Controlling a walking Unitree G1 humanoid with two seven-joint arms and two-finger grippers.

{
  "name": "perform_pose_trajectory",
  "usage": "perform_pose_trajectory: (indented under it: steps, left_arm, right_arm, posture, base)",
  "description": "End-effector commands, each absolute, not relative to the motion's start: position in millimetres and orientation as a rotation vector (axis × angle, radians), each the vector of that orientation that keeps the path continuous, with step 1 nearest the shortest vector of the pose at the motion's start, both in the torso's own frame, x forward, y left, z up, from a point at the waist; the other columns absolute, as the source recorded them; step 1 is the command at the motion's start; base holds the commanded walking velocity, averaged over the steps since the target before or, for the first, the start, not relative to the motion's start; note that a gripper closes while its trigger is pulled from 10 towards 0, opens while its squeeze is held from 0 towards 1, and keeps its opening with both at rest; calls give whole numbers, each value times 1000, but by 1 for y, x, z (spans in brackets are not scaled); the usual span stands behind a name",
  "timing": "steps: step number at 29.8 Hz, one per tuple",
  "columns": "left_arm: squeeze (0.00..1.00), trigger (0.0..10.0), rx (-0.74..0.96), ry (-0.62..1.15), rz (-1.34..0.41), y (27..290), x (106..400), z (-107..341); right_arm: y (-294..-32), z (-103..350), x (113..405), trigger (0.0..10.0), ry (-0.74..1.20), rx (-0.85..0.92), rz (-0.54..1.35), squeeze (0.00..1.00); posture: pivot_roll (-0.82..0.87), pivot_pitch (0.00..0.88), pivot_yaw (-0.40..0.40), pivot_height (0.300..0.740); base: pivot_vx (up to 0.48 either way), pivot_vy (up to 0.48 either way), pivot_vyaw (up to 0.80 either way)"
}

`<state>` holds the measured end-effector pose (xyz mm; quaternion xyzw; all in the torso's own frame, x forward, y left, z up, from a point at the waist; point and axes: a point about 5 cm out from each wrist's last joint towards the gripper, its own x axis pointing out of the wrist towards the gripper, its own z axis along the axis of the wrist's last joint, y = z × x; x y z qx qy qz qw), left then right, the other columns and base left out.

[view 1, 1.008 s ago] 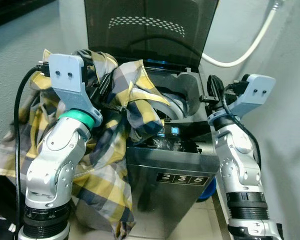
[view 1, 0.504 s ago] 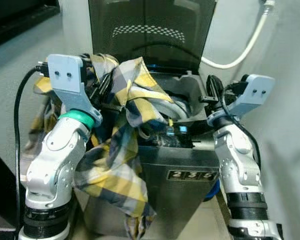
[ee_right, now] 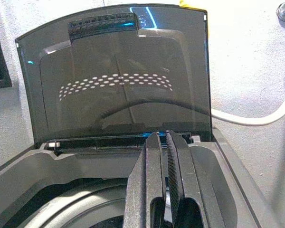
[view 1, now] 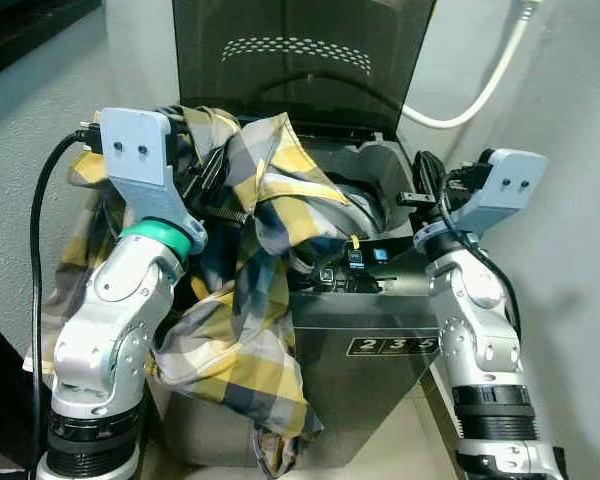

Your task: Clothes washing

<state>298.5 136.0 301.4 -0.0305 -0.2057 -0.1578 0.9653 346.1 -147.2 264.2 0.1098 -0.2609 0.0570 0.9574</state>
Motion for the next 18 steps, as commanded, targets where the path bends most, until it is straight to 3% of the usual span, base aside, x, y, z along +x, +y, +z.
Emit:
perform_pose_trajectory:
  steps: [1,12,15,18]
  left_arm:
    - [0,10000,-49,-436,-326,134,296,304]
    - [0,10000,-12,-447,-330,134,298,304]
    - [0,10000,87,-518,-369,130,322,316]
    - [0,10000,87,-518,-369,130,322,316]
  right_arm:
    - [-151,265,346,10000,-539,224,99,0]
    - [-144,274,343,10000,-593,207,155,0]
    - [-127,306,345,10000,-708,197,251,0]
    - [-127,306,345,10000,-708,197,251,0]
  posture:
    - [71,0,-24,731]
    - [65,0,-22,731]
    - [68,17,-24,731]
    - [68,17,-24,731]
  base:
    - [0,0,0]
    - [0,0,0]
    - [0,0,0]
    - [0,0,0]
